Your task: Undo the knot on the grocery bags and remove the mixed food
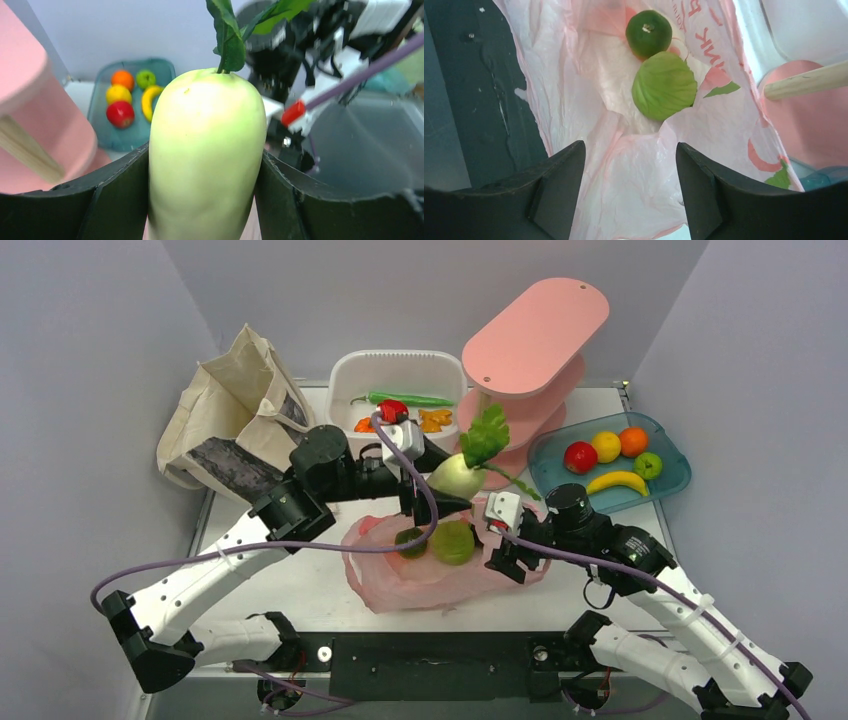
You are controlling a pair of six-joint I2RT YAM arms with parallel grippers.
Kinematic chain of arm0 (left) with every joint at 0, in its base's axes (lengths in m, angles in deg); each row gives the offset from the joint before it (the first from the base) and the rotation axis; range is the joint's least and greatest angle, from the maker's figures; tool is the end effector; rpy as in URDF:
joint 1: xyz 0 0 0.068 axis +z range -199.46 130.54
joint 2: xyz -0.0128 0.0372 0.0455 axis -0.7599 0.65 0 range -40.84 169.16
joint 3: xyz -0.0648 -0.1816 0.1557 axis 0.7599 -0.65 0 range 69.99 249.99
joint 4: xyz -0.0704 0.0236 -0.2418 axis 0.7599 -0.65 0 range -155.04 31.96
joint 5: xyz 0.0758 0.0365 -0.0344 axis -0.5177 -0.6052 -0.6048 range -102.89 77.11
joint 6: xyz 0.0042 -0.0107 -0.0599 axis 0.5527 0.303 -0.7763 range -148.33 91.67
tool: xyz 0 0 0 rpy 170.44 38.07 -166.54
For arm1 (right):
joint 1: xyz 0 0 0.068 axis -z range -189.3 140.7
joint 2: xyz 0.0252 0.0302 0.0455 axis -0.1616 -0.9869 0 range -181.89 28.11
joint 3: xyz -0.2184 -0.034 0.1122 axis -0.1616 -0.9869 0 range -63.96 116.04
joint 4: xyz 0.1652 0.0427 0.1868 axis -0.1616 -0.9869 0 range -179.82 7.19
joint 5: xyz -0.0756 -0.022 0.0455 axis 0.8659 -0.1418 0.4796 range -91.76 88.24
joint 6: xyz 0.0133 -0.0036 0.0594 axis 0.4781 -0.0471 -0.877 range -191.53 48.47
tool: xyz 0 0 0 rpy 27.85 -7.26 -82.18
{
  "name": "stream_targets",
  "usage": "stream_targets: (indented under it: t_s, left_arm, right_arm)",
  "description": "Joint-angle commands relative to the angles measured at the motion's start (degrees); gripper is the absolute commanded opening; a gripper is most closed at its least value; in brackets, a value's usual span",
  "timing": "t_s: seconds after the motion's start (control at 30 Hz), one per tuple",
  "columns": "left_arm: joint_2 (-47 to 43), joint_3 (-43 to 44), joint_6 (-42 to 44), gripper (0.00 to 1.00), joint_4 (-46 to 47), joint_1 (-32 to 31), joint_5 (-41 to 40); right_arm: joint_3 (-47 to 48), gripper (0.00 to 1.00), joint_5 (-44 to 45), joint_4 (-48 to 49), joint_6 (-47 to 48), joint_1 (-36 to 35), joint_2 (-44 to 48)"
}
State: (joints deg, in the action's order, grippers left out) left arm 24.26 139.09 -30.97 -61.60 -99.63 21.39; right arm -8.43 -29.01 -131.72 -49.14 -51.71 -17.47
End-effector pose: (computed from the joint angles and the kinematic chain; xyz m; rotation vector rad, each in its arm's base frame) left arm 0.1485 -0.2180 0.4066 1.1117 1.2773 -1.1713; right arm 0.1074 0.1262 0.3114 -1.4219 1.7559 0.7221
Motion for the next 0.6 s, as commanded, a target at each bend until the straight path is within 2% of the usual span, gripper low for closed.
stream_targets:
  t_s: [0.0, 0.13, 0.2, 0.23, 0.33, 0.47, 0.57]
  left_arm:
    - [3.09, 9.19, -9.16, 0.20, 9.74, 0.81, -2.15]
    - [6.37, 15.37, -7.56, 0.28, 10.41, 7.41, -5.01]
    - [9.40, 19.27, -5.47, 0.30, 6.34, 13.40, -7.65]
    - [12.65, 21.14, -4.89, 0.30, 1.57, 18.26, -7.65]
    - [20.08, 28.84, -1.47, 0.27, -4.82, 26.09, -5.99]
    - [29.71, 31.67, 16.69, 0.24, -9.60, 30.04, -9.89]
    - [35.60, 35.79, 23.63, 0.26, -13.66, 30.53, -15.58]
  right_arm:
    - [3.26, 0.64, 0.71, 6.02, -5.42, 0.10, 0.56]
    - [5.00, 0.67, 1.86, 7.57, -7.53, -0.02, 0.81]
    - [6.24, 0.67, 2.59, 8.20, -8.36, 0.04, -0.07]
    - [7.20, 0.68, 2.98, 8.43, -8.73, 0.05, -0.40]
    - [9.10, 0.68, 4.06, 9.40, -9.66, 0.13, -2.14]
    - [11.93, 0.68, 5.30, 10.42, -10.91, 0.69, -3.50]
    - [13.22, 0.68, 5.52, 10.55, -11.53, 0.94, -4.01]
